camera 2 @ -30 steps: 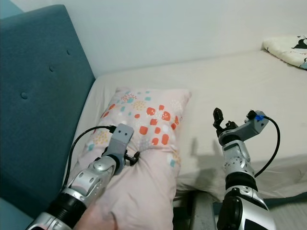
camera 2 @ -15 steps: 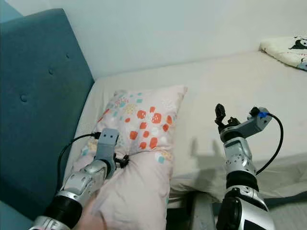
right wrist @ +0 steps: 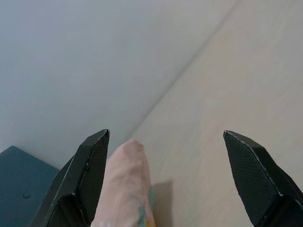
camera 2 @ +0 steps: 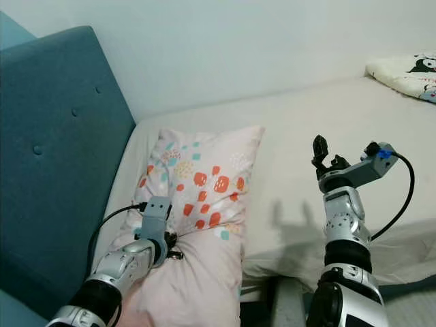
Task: Clean up the room
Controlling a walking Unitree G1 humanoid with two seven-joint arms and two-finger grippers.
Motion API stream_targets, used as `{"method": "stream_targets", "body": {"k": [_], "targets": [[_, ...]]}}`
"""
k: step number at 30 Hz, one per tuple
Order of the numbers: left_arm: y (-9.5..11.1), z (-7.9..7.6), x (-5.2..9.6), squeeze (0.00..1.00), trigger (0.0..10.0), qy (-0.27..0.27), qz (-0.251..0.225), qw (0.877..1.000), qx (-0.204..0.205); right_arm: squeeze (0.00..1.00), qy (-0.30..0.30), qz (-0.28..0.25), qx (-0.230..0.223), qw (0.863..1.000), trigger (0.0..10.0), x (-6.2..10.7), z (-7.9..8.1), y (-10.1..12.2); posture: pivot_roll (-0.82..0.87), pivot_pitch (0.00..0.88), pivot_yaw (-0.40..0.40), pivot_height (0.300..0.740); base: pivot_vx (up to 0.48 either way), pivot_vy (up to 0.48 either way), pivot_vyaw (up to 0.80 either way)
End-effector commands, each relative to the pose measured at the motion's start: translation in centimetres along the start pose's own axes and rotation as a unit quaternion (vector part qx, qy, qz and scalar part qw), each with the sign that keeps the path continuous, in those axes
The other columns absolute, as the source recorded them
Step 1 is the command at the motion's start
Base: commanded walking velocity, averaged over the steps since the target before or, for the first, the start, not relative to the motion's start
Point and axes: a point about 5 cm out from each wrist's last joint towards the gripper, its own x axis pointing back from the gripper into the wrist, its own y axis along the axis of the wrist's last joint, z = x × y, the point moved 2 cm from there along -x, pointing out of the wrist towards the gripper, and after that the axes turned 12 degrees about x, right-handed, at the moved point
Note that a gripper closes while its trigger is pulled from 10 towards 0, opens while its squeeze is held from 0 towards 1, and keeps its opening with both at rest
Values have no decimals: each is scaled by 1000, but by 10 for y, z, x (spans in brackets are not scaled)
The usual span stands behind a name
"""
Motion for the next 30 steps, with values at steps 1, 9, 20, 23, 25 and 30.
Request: {"method": "stream_targets", "body": {"k": [1, 9, 20, 23, 25, 30], "targets": [[-45, 25, -1, 0, 0, 45, 86, 995, -3, 0, 8, 8, -5, 1000, 10000, 0, 6, -4, 23, 0, 62, 497, 0, 0, 0], [-19, -13, -6, 0, 0, -55, 18, 992, 116, 0, 16, -4, -5, 1000, 10000, -2, 13, 5, 12, 0, 57, 497, 0, 0, 0], [167, -57, 52, 0, 0, -224, -278, 884, 302, 0, 23, 2, -2, 1000, 10000, 1, 20, 2, 12, 0, 54, 497, 0, 0, 0], [182, -51, 56, 0, 0, -210, -300, 875, 317, 0, 23, 2, -2, 1000, 10000, 1, 21, 1, 8, 0, 57, 497, 0, 0, 0], [198, -45, 60, 0, 0, -199, -325, 866, 324, 0, 24, 1, -3, 1000, 10000, 1, 22, 1, 3, 0, 60, 497, 0, 0, 0], [240, -30, 81, 0, 0, -159, -410, 831, 342, 0, 24, -6, -3, 1000, 10000, 2, 21, 8, -3, 0, 63, 497, 0, 0, 0]]}}
